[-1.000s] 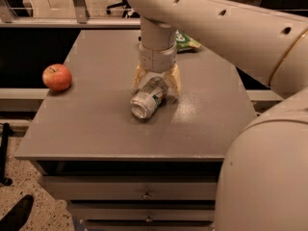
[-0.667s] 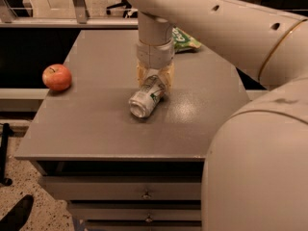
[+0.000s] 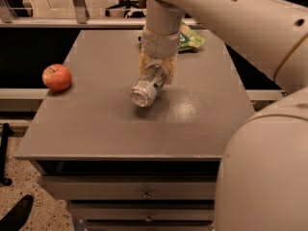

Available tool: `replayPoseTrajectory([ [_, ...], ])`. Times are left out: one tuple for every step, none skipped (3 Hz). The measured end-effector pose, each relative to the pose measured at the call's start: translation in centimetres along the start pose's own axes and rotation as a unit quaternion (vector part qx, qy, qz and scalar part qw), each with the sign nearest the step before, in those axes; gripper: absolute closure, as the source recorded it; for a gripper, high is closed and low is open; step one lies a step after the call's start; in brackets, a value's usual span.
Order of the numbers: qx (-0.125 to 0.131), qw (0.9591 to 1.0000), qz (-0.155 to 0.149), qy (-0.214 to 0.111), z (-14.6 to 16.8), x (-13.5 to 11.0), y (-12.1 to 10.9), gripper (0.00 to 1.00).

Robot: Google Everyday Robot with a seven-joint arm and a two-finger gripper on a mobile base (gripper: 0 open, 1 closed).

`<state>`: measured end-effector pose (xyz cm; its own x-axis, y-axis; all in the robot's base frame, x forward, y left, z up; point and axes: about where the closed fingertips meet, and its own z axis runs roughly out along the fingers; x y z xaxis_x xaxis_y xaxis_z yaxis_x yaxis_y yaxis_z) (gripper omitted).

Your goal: Place 7up can upright

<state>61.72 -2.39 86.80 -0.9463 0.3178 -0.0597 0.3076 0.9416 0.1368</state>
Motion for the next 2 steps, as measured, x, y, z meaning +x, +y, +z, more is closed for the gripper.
replayPoseTrajectory([
  [-0.070,0.9962,-0.035,-0.037,-1.6,-2.1,0.5,1.00],
  [-0.153,0.9835,-0.076,-0.059,-3.1,-1.9,0.5,1.00],
])
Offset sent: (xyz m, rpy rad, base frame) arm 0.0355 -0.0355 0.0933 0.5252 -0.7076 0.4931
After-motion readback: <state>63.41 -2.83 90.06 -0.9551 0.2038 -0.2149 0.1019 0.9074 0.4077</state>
